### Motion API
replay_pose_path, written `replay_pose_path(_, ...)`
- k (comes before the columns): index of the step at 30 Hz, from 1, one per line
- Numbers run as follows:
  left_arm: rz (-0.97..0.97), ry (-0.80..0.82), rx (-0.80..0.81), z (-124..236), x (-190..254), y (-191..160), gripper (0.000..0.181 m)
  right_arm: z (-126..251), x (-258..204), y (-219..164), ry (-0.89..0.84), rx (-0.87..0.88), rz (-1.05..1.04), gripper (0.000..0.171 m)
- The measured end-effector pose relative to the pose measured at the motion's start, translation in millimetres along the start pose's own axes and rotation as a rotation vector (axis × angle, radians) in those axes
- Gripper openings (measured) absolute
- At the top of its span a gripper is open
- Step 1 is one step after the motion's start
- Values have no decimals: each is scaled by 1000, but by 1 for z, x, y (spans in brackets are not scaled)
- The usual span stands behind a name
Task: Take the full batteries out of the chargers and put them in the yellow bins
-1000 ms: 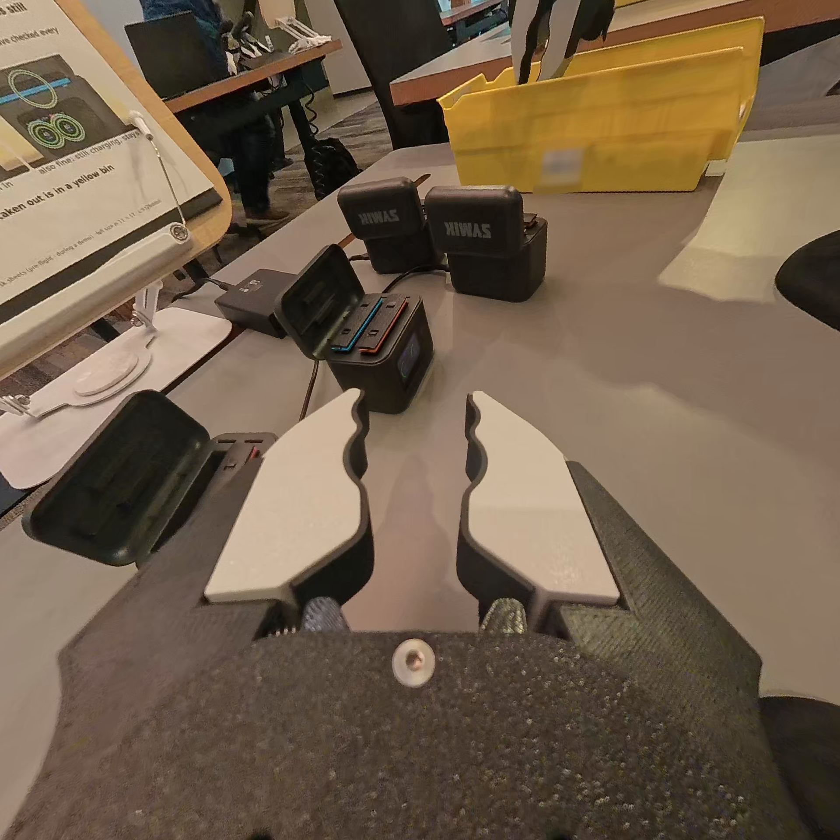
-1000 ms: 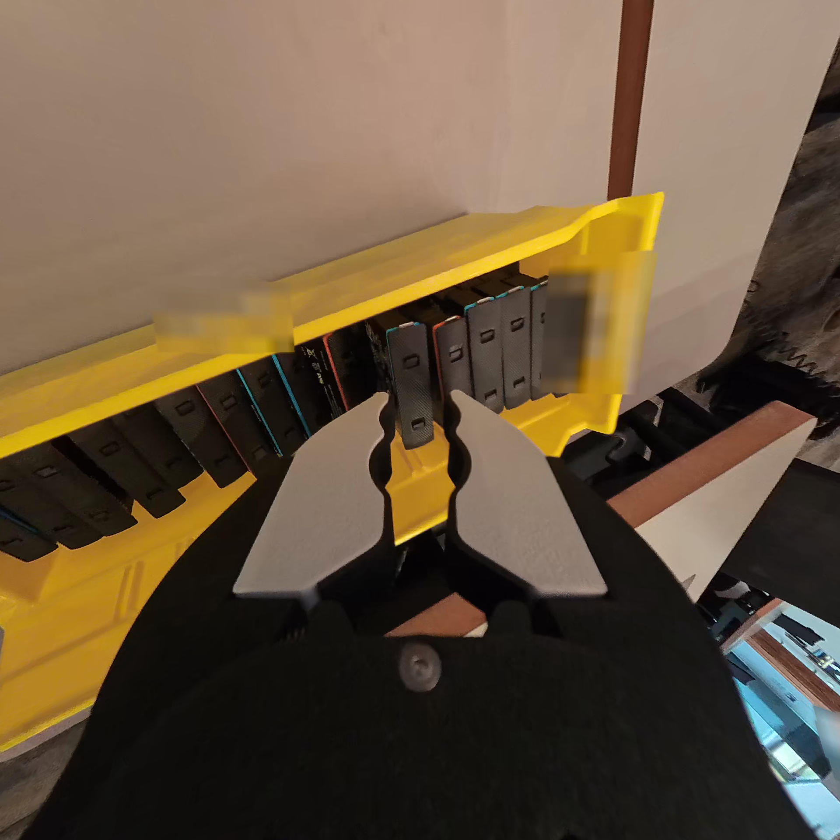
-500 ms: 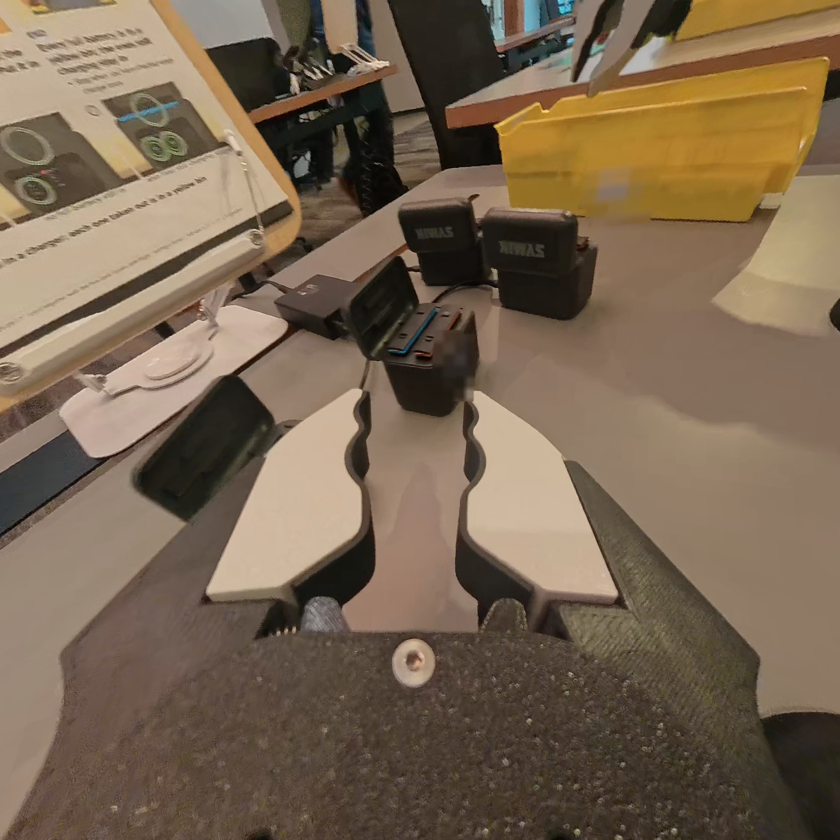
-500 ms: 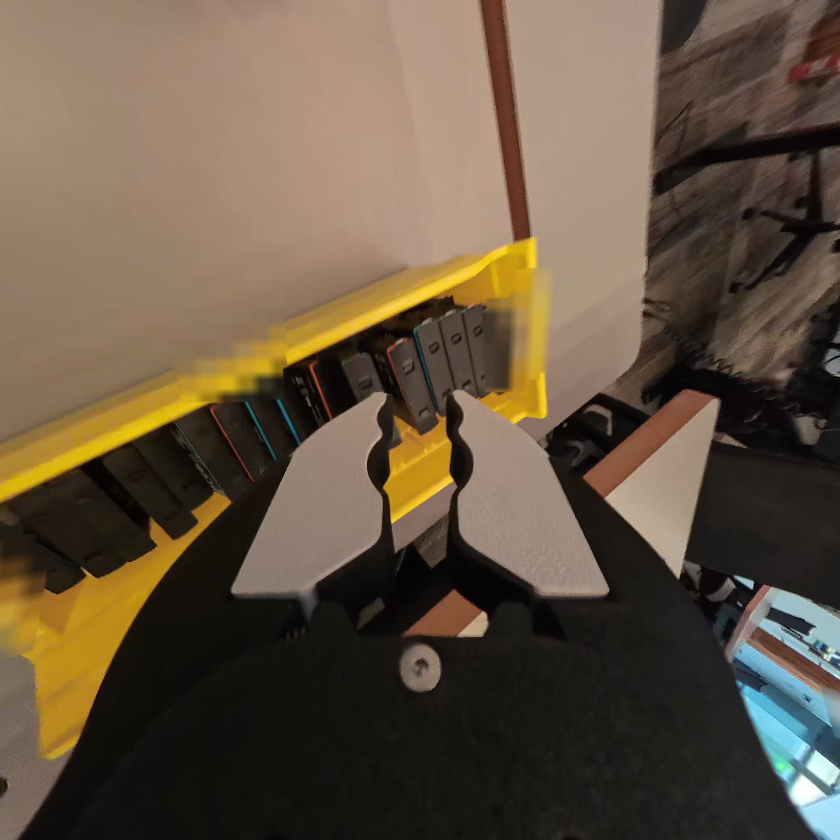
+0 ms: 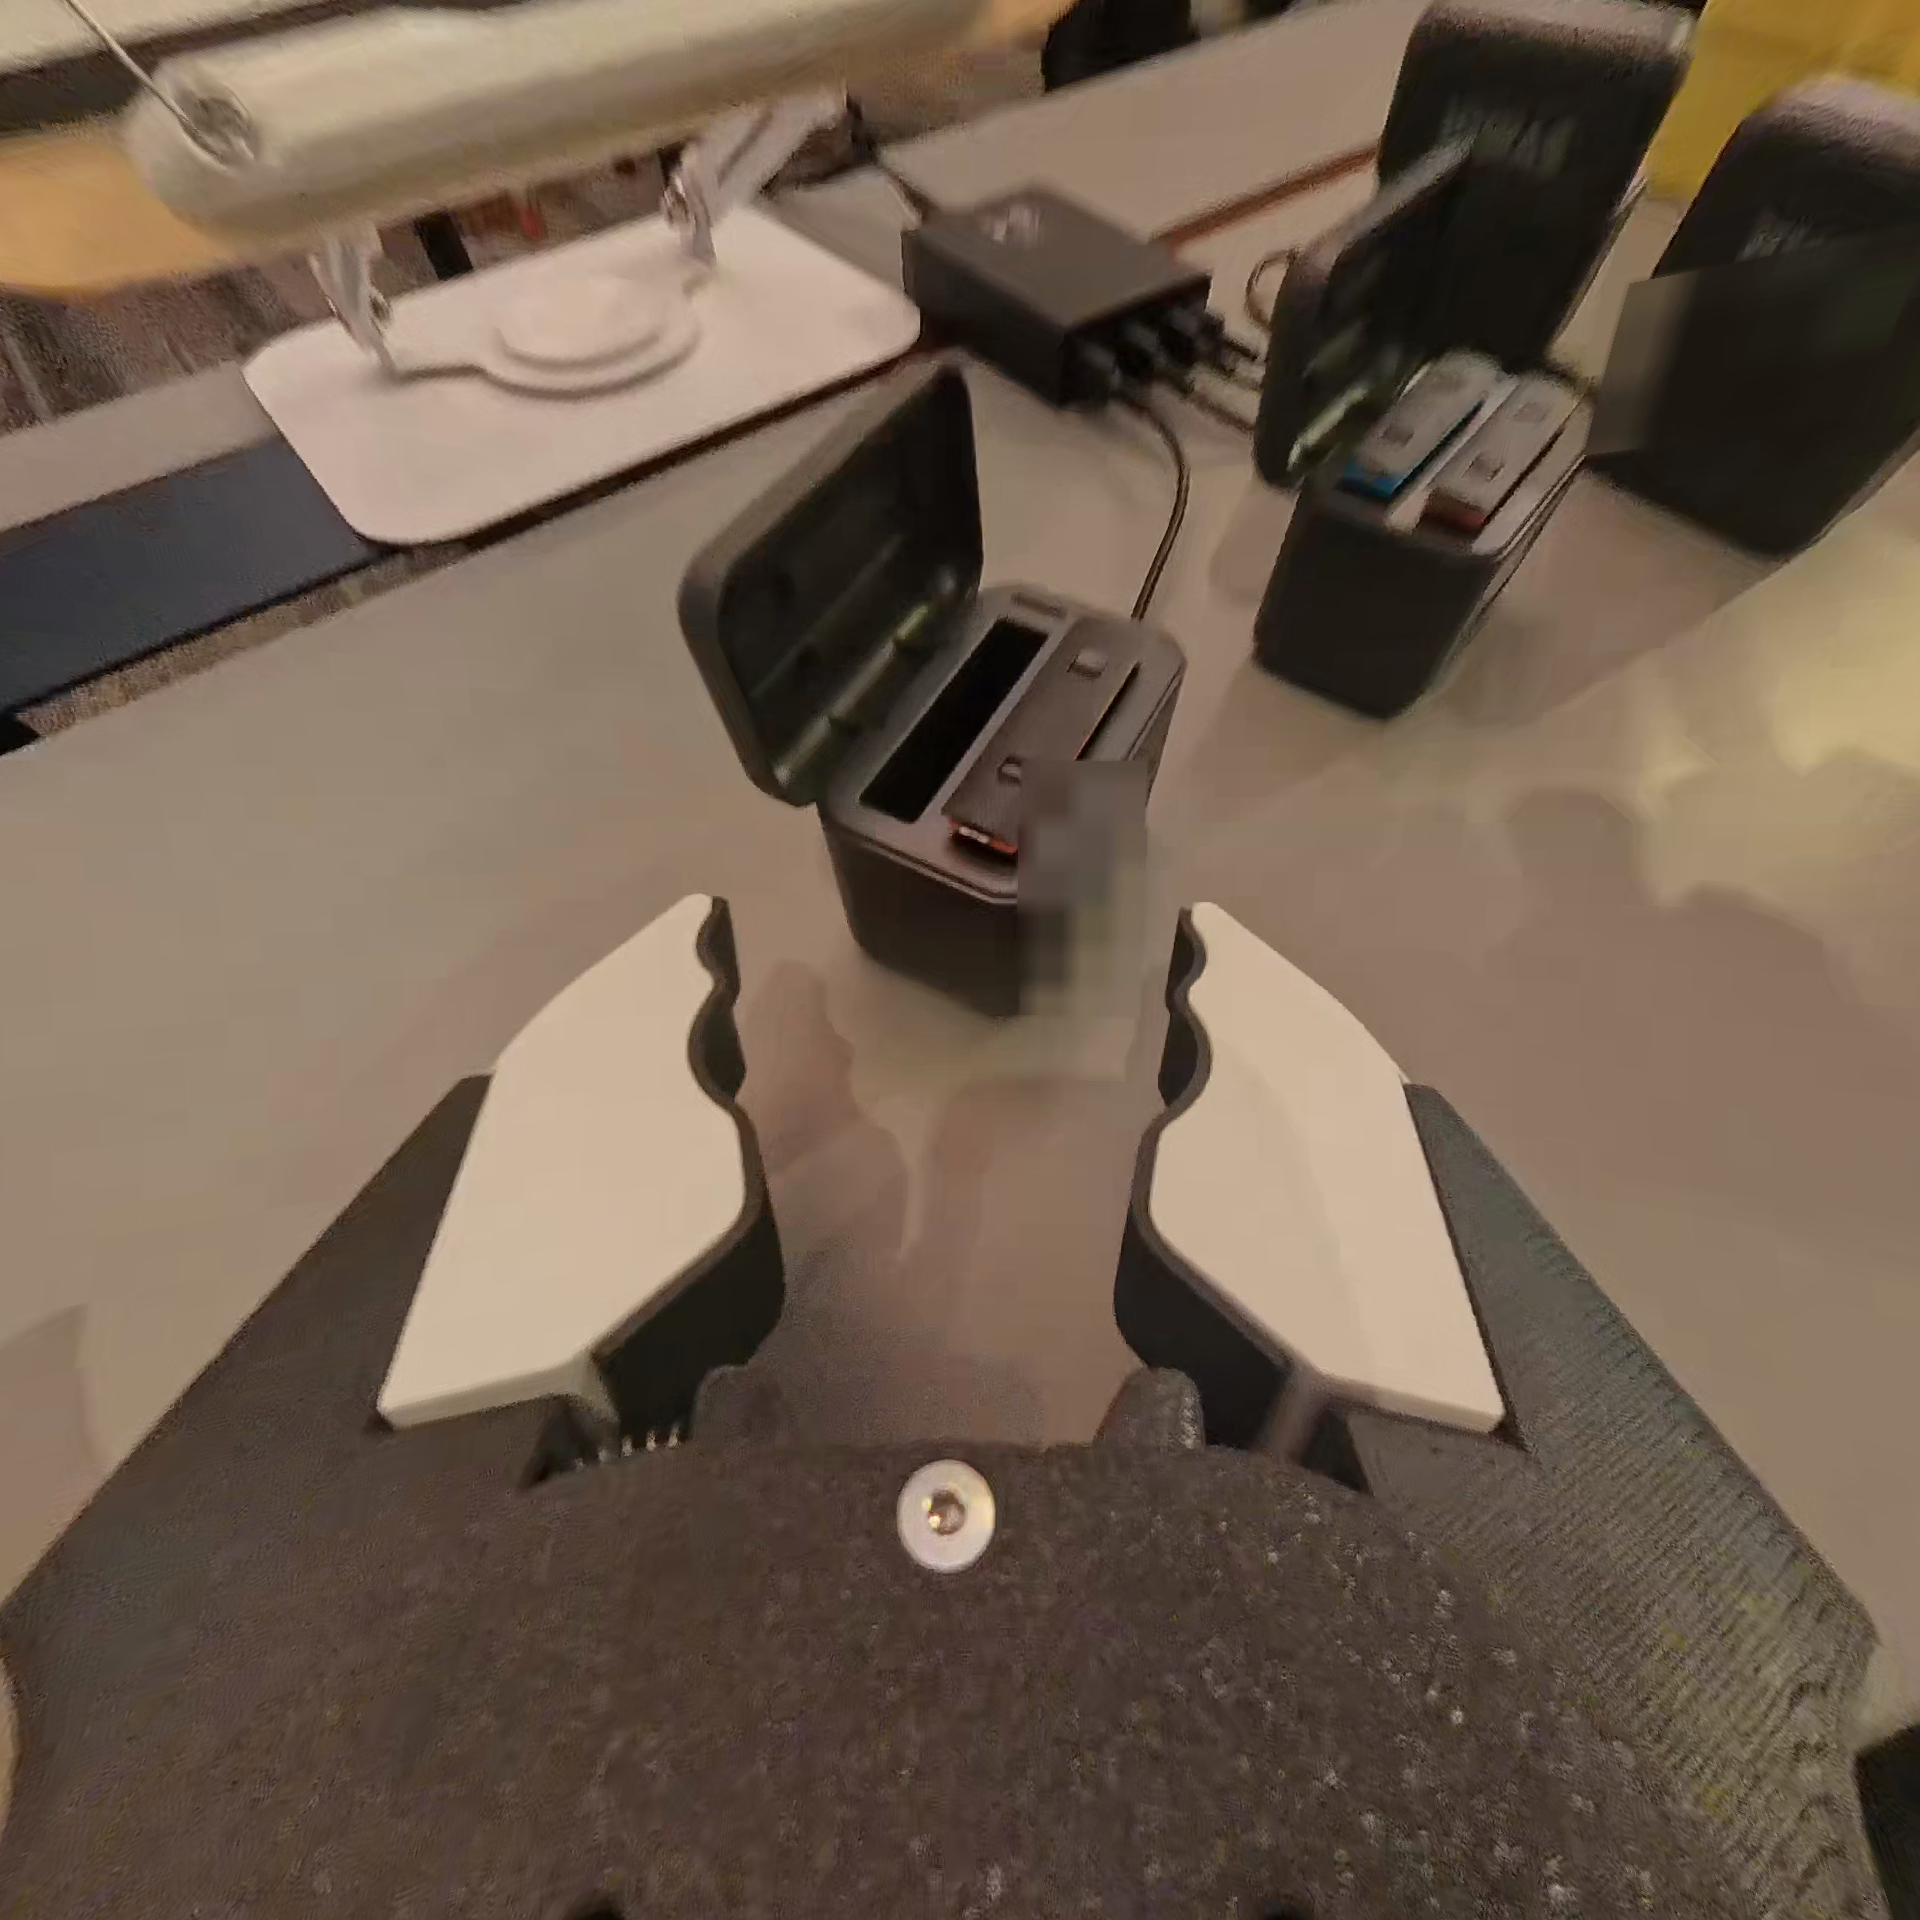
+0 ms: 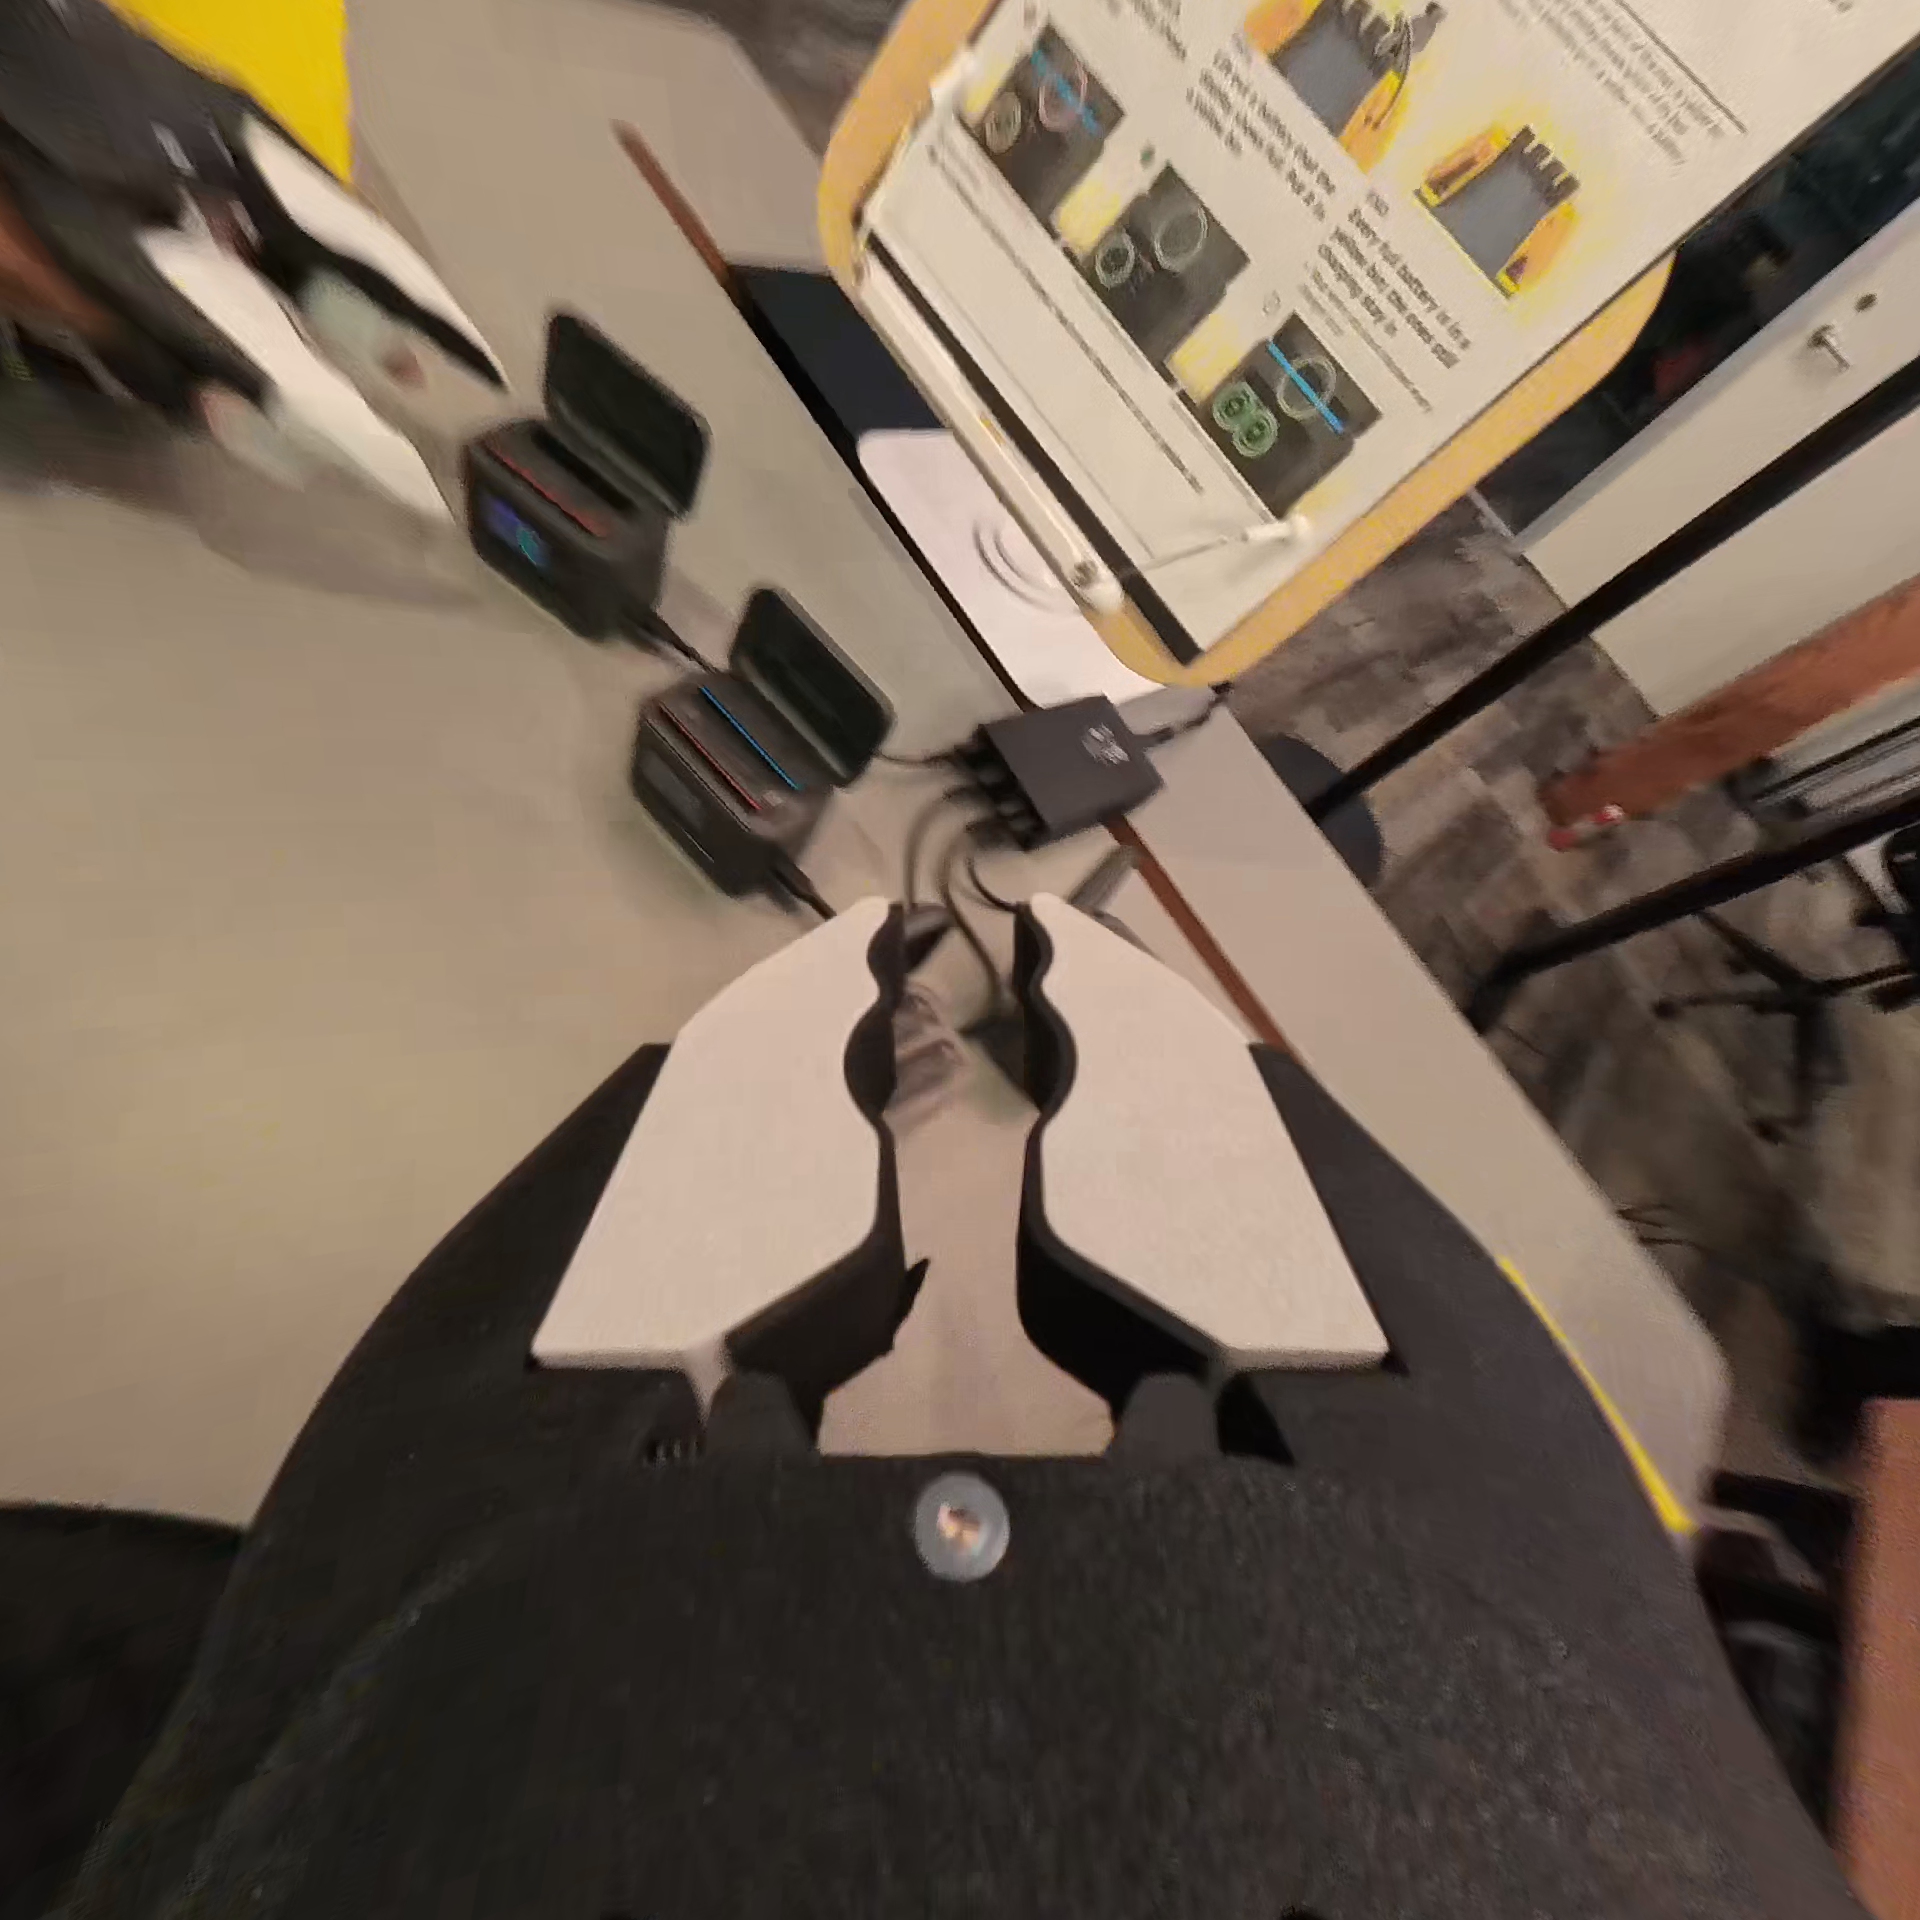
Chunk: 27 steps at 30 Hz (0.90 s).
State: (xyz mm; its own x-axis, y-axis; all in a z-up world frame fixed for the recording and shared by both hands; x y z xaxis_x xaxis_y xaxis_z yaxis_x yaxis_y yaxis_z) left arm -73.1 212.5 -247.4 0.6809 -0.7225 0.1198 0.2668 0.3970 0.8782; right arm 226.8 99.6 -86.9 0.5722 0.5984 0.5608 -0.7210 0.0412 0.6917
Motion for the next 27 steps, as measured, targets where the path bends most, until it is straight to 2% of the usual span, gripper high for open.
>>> replay_pose_path(5,-17,7,-91,-15,-1,-6,79,-9,-42,9,-14,125,-223,19)
replay_pose_path(8,-31,33,-123,-18,-6,-9,61,-17,-58,4,-33,179,-365,20)
replay_pose_path(10,-19,27,-134,-19,-8,-9,59,-21,-59,-3,-83,200,-413,19)
replay_pose_path(13,10,65,-131,-19,-16,-9,49,-26,-49,-25,-155,142,-432,20)
replay_pose_path(20,97,299,-169,-16,-56,-15,41,-34,-39,-57,-203,137,-541,20)
replay_pose_path(27,70,360,52,17,-56,16,26,-33,-37,-61,-236,137,-537,20)
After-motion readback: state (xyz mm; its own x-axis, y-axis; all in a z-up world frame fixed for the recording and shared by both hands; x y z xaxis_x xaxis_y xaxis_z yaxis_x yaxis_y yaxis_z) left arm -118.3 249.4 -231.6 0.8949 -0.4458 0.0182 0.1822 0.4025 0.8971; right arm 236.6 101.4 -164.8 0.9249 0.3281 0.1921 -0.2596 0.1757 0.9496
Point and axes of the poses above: each gripper's, where its closed fingertips meet, z back along the fingers, y out of its top, x = y × z across the jaws, the point moved 2 cm from there along z, back along the fingers, and after that the axes turned 9 degrees about z, right-handed, at the moved point
